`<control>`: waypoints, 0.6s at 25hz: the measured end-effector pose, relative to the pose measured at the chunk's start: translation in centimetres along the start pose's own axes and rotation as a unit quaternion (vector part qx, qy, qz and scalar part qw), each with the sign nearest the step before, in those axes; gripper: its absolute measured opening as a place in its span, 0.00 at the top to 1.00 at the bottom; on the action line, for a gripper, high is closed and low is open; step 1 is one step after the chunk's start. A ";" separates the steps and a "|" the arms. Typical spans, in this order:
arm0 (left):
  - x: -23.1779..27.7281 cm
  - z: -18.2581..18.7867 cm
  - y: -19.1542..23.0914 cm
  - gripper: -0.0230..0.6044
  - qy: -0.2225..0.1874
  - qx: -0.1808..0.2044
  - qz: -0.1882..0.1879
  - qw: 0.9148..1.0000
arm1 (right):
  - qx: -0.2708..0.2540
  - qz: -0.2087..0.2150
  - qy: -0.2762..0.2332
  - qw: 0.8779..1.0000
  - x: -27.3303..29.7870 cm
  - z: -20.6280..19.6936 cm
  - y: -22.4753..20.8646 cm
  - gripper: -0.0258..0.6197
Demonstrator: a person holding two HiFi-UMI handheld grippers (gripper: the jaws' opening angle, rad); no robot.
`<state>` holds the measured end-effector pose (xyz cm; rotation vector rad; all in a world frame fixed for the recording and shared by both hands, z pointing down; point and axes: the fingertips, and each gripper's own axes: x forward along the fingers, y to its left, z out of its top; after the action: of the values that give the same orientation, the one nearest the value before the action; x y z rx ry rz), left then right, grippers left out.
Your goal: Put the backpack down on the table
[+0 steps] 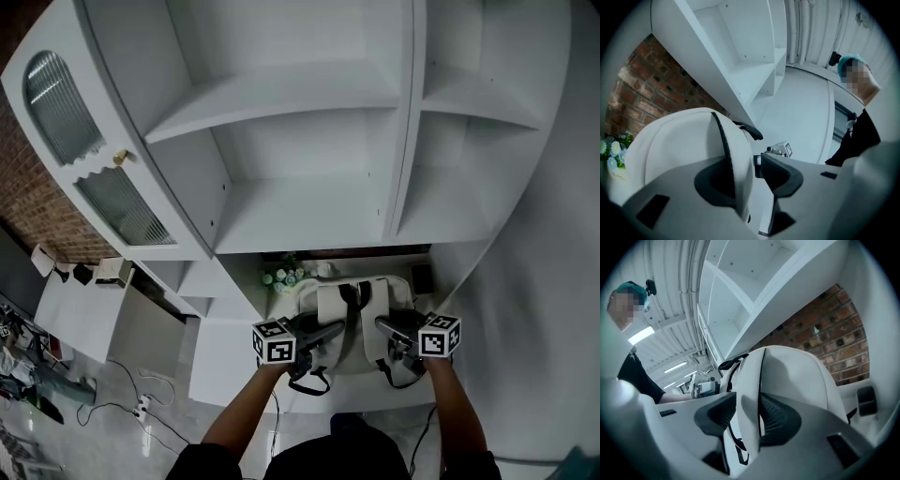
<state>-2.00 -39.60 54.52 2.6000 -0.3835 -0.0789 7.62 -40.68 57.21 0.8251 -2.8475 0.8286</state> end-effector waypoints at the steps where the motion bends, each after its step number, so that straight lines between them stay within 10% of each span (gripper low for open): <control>1: -0.3 0.0 -0.1 0.70 -0.003 -0.001 0.004 1.000 | -0.012 -0.008 0.006 1.000 -0.1 -0.1 0.3 0.70; 15: -5.0 -1.3 -2.5 0.64 -0.037 -0.027 0.033 0.998 | -0.081 -0.103 0.016 0.991 -2.4 -2.0 3.9 0.66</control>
<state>-5.99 -35.44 54.38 2.5344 -0.4862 -0.1598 7.53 -35.75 56.55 1.0493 -2.6980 0.5723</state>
